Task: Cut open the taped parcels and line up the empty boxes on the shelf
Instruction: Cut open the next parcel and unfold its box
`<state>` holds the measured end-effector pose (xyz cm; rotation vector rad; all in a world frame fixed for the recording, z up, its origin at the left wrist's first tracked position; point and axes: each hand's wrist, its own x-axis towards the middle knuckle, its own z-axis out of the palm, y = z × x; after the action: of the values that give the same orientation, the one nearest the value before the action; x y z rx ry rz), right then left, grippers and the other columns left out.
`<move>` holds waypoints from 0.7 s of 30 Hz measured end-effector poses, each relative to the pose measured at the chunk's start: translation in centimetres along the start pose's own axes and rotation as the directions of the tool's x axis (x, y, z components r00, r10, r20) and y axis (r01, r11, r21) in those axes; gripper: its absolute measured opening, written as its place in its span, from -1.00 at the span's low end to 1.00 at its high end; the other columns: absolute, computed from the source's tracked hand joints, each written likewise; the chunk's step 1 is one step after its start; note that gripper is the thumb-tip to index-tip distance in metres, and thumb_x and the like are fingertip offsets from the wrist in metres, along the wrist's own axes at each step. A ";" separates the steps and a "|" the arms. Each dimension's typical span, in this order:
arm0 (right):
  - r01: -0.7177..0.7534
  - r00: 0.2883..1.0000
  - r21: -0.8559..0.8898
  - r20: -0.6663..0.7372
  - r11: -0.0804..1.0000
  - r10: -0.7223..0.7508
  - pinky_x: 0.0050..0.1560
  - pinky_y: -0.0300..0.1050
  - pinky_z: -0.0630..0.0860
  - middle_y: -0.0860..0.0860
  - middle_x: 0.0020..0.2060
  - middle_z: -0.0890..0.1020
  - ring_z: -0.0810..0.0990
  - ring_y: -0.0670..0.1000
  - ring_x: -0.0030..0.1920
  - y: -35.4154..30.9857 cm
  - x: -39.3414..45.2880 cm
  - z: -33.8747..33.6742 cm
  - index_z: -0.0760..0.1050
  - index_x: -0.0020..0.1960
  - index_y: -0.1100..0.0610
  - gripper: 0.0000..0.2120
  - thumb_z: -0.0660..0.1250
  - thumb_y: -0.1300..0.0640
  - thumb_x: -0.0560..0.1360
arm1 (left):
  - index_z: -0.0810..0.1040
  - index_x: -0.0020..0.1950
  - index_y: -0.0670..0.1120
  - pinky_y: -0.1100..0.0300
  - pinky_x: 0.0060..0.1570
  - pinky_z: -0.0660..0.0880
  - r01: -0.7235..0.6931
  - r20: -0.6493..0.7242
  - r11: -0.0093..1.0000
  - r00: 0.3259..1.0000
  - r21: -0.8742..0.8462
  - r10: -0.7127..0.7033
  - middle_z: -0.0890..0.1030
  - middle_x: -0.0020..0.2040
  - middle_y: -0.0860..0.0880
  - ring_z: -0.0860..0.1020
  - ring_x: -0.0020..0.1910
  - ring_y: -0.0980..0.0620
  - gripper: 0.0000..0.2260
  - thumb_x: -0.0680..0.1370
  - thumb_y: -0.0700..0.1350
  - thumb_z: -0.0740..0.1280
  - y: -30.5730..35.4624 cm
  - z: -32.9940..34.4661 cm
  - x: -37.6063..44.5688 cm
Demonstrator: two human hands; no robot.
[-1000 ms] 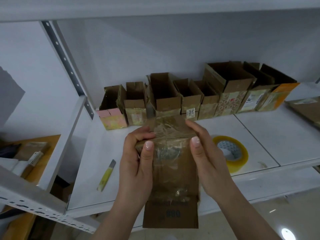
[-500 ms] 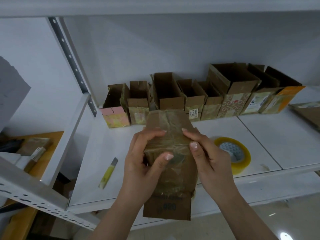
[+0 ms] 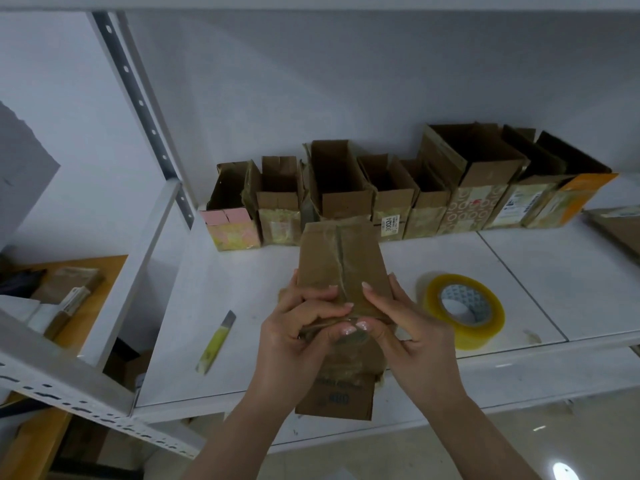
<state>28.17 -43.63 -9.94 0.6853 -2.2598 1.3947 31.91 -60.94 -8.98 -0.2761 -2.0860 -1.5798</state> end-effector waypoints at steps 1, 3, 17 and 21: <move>0.005 1.000 -0.016 0.025 1.000 -0.005 0.23 -0.32 0.49 0.16 0.26 0.58 0.37 -0.29 0.38 0.5 -0.2 -0.1 0.53 0.30 0.00 -0.49 0.27 -0.30 0.51 | 0.66 0.08 0.09 -0.07 0.20 0.55 0.011 0.013 1.000 1.000 0.021 -0.011 0.58 0.14 0.18 0.56 0.21 0.08 -0.75 0.45 0.14 0.43 -0.7 0.0 -0.3; 0.008 0.996 -0.039 0.090 0.999 -0.005 0.24 -0.38 0.44 0.18 0.25 0.58 0.39 -0.29 0.36 1.5 -0.6 -0.5 0.53 0.30 -0.01 -0.47 0.30 -0.32 0.48 | 0.66 0.09 0.13 -0.15 0.21 0.52 0.072 0.082 0.997 0.994 0.001 -0.071 0.57 0.17 0.20 0.54 0.26 0.03 -0.70 0.44 0.21 0.42 -2.0 -0.3 -0.9; -0.106 0.968 0.041 0.232 0.993 0.094 0.33 -0.21 0.44 -0.16 0.42 0.40 0.30 -0.20 0.46 1.1 -1.1 -0.3 0.39 0.43 -0.11 -0.51 0.19 -0.26 0.56 | 0.46 0.37 0.25 0.38 0.38 0.27 0.008 0.276 0.984 0.959 0.179 -0.058 0.18 0.56 0.18 0.15 0.54 0.15 -0.59 0.53 0.02 0.38 -2.9 -1.6 -1.2; -0.337 0.938 0.229 0.160 0.913 0.306 0.32 -0.18 0.45 -0.35 0.30 0.49 0.48 -0.18 0.34 0.8 0.4 -1.9 0.34 0.47 -0.04 -0.32 0.13 -0.42 0.49 | 0.46 0.31 0.23 0.50 0.22 0.35 0.085 0.133 0.981 0.985 0.175 -0.109 0.29 0.47 0.18 0.28 0.40 0.36 -0.62 0.51 -0.03 0.32 0.1 -2.3 0.7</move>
<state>27.53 -41.66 -9.47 0.4976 -2.3941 1.8706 32.01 -63.17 -8.06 -0.2359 -2.3599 -1.4636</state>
